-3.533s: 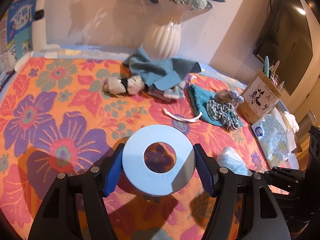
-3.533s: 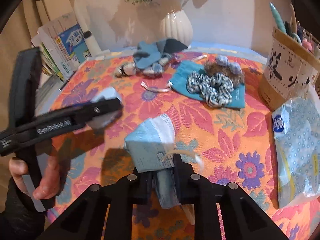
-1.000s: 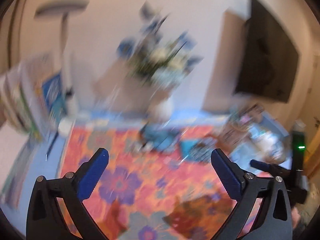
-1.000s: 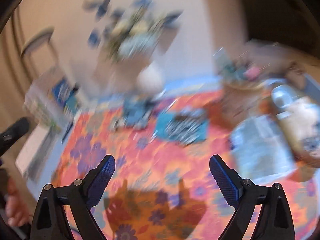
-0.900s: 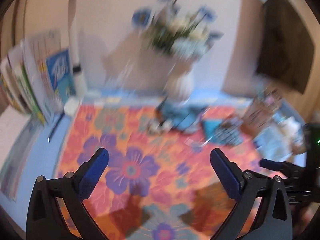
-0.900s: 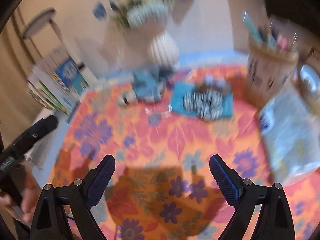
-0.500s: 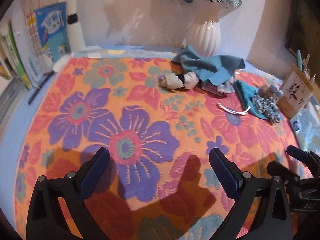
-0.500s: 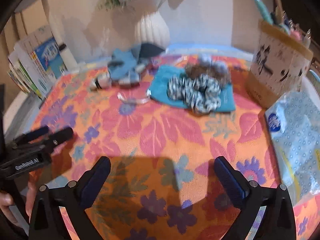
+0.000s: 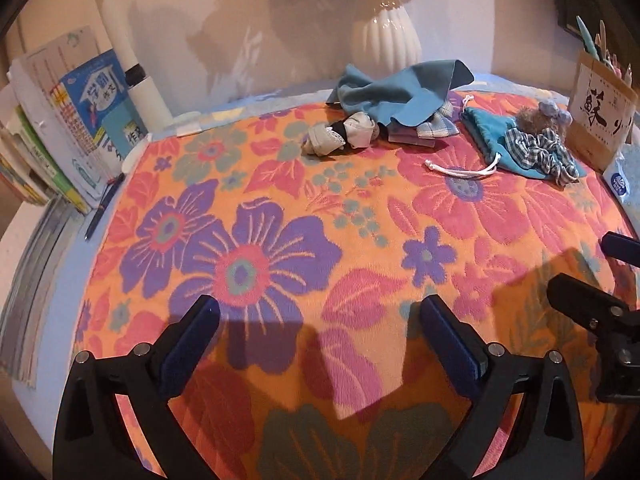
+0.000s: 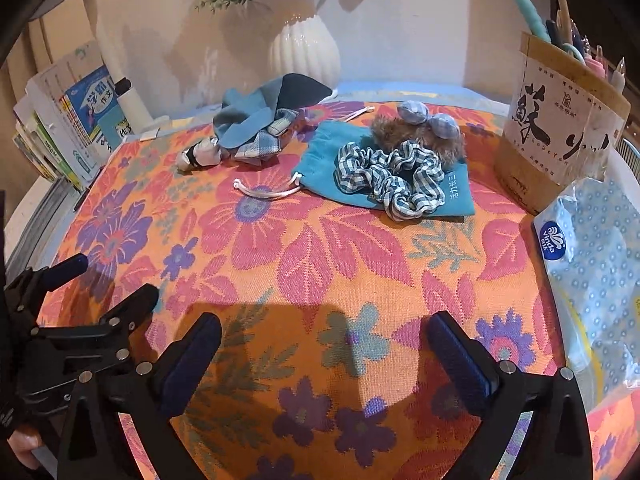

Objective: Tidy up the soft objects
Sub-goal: 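Return both open grippers to the remaining items on the tablecloth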

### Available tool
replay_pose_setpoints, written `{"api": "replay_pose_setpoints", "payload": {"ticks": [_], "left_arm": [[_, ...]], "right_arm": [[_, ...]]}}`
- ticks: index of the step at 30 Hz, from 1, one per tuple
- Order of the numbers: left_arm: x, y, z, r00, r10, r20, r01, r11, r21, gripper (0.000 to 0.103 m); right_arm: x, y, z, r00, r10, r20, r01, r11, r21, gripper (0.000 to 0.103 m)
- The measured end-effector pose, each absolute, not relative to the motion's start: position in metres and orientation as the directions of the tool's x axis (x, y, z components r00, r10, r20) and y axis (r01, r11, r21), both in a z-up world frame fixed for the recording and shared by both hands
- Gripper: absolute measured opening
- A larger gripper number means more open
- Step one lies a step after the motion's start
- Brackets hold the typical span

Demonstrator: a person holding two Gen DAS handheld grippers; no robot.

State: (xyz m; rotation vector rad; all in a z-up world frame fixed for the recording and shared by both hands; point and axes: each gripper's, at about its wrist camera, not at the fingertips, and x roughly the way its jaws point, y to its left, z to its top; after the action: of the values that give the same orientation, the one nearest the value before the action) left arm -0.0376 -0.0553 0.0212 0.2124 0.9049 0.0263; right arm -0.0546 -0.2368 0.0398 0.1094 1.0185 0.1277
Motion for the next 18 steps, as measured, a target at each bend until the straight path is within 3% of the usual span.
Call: {"api": "replay_pose_setpoints", "payload": {"ticks": [9,18], "left_arm": [[-0.075,-0.067,0.021,0.627,0.103,-0.772,0.137,0.961,0.239,0.1],[-0.071,-0.052,0.028,0.608,-0.003,-0.794,0.147,0.983,0.108,0.1]], "right_arm": [[-0.054,-0.236,0.039,0.516,0.154,-0.843,-0.059,0.988,0.144,0.103],[-0.052,-0.235,0.038,0.518,0.153,-0.842,-0.063,0.988,0.141,0.103]]}}
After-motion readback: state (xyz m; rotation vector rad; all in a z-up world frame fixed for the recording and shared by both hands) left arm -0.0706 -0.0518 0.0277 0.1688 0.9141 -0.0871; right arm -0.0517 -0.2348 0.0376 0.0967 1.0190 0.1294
